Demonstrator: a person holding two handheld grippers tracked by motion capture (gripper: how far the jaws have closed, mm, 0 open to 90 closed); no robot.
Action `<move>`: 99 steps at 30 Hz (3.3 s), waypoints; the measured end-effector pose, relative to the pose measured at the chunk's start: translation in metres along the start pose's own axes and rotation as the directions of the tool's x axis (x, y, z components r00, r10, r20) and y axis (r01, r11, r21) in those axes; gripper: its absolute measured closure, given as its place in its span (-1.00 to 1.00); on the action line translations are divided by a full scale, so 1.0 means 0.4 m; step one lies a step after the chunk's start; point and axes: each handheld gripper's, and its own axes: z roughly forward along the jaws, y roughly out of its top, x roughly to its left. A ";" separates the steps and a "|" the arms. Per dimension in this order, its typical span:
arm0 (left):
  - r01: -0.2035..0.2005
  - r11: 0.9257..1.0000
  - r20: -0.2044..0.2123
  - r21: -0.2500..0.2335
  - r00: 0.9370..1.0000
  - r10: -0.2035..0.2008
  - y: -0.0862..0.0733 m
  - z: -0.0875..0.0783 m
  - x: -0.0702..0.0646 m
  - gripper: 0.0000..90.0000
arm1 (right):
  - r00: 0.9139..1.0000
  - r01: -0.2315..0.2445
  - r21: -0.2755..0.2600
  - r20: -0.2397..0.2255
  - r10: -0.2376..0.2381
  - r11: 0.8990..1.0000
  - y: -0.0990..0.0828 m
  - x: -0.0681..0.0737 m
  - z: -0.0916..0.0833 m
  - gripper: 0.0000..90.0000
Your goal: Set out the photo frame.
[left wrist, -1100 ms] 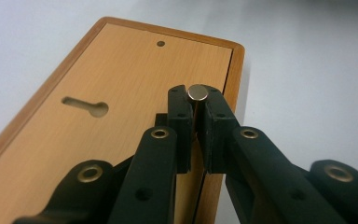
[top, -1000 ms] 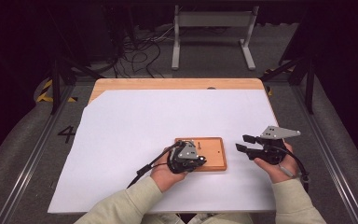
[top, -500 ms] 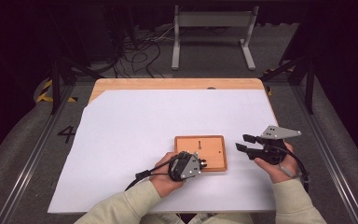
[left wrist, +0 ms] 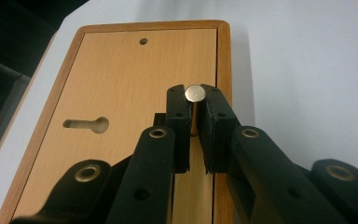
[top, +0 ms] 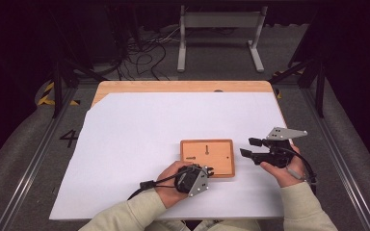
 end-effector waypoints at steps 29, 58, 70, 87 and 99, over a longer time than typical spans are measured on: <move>-0.012 1.000 -0.018 0.002 1.000 0.013 0.000 -0.003 -0.013 0.86 | 0.977 -0.071 0.246 -0.176 0.116 0.967 0.067 -0.019 0.168 -0.41; 0.254 0.966 0.123 -0.051 0.961 -0.247 -0.045 -0.094 0.043 0.24 | 0.944 -0.098 0.293 -0.275 0.182 0.951 0.053 -0.033 0.200 -0.20; 0.423 0.892 0.087 -0.162 0.906 -0.414 -0.125 -0.214 0.106 0.08 | 0.962 -0.029 0.261 -0.256 0.099 0.965 0.063 -0.004 0.162 -0.10; 0.543 0.818 -0.021 -0.189 0.831 -0.556 -0.226 -0.276 0.160 0.07 | 0.957 0.214 0.188 -0.240 -0.166 0.959 0.060 0.066 0.076 0.13; 0.613 0.778 -0.082 -0.137 0.776 -0.626 -0.270 -0.280 0.177 0.06 | 0.930 0.335 0.157 -0.214 -0.299 0.929 0.041 0.117 0.028 0.26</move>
